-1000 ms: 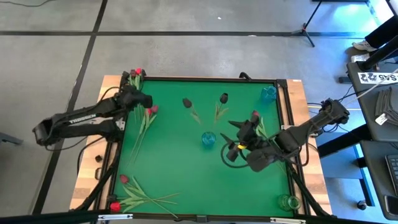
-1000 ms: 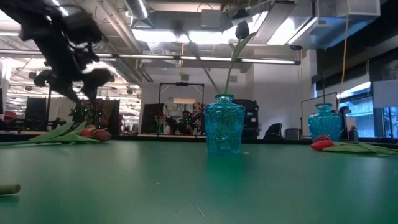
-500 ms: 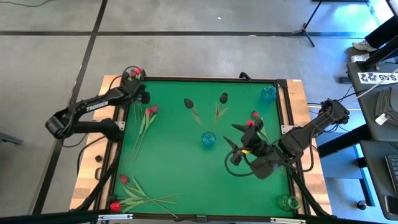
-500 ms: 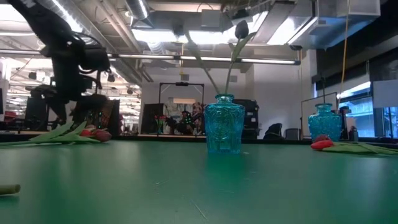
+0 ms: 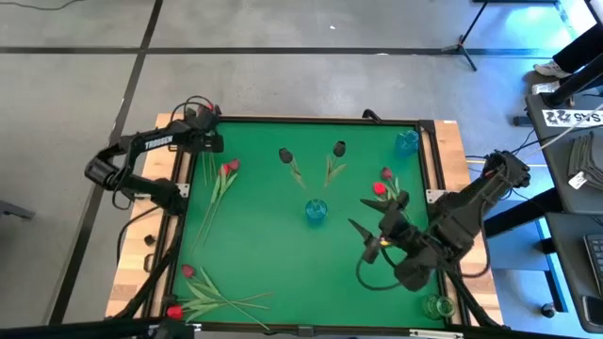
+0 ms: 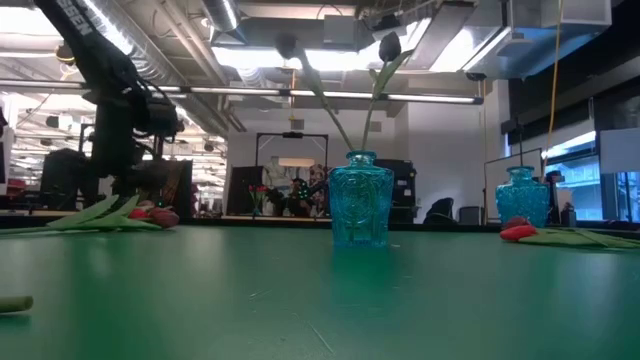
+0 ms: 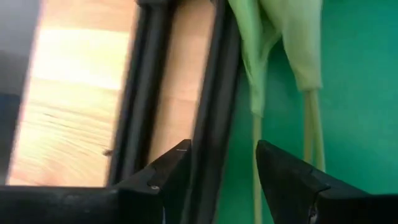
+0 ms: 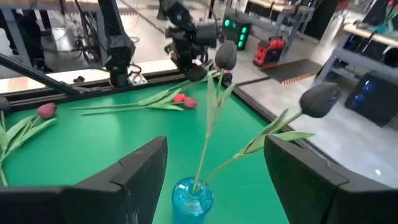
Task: Sort flowers into vase by color
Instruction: Move the pink tulip to the middle left of the table
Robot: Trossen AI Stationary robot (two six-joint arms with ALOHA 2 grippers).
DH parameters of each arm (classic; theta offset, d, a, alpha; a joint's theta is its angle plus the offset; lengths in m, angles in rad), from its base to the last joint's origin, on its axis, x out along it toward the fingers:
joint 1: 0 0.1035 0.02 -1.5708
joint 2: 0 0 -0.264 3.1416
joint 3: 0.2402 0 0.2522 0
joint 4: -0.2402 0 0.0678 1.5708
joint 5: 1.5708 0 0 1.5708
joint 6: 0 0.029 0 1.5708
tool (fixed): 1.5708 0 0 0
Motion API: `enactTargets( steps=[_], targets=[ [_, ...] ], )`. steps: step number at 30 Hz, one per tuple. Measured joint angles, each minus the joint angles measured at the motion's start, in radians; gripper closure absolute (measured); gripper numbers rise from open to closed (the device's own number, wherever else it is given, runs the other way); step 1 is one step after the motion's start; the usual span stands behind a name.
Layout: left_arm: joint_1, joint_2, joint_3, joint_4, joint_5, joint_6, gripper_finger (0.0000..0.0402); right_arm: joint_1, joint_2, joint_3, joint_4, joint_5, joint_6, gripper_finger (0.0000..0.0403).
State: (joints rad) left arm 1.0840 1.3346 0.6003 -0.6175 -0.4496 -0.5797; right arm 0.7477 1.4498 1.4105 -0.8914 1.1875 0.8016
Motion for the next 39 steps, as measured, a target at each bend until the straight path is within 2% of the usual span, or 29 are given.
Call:
enactTargets(
  steps=[5,8,17,23,27,29,33,36,39],
  targets=[
    [-0.088,0.024,0.000,-0.034,-0.009,-0.068,0.0258,0.058,0.000,0.000,-0.107,0.034,0.148,0.0134],
    [-0.159,0.024,0.000,-0.033,-0.063,-0.121,0.0272,0.081,0.000,0.000,-0.163,0.035,0.222,0.0134],
    [-0.072,0.109,0.002,-0.006,-0.012,-0.151,0.0303,0.139,0.020,0.000,-0.188,0.034,0.291,0.0134],
    [-0.117,0.174,0.006,0.010,-0.044,-0.177,0.0330,0.157,0.039,0.000,-0.191,0.041,0.294,0.0134],
    [-0.176,0.181,0.001,0.023,-0.083,-0.191,0.0376,0.157,0.042,0.000,-0.197,0.025,0.294,0.0134],
    [-0.206,0.177,0.000,0.022,-0.111,-0.202,0.0393,0.157,0.042,0.000,-0.202,0.025,0.294,0.0134],
    [-0.298,0.147,-0.003,-0.033,-0.135,-0.261,0.0397,0.157,0.042,0.000,-0.196,0.021,0.299,0.0134],
    [-0.384,0.066,-0.003,-0.076,-0.188,-0.280,0.0398,0.169,0.042,0.000,-0.191,0.001,0.302,0.0134],
    [-0.464,-0.067,-0.003,-0.182,-0.235,-0.323,0.0399,0.172,0.042,0.000,-0.183,-0.002,0.302,0.0134]
  ],
)
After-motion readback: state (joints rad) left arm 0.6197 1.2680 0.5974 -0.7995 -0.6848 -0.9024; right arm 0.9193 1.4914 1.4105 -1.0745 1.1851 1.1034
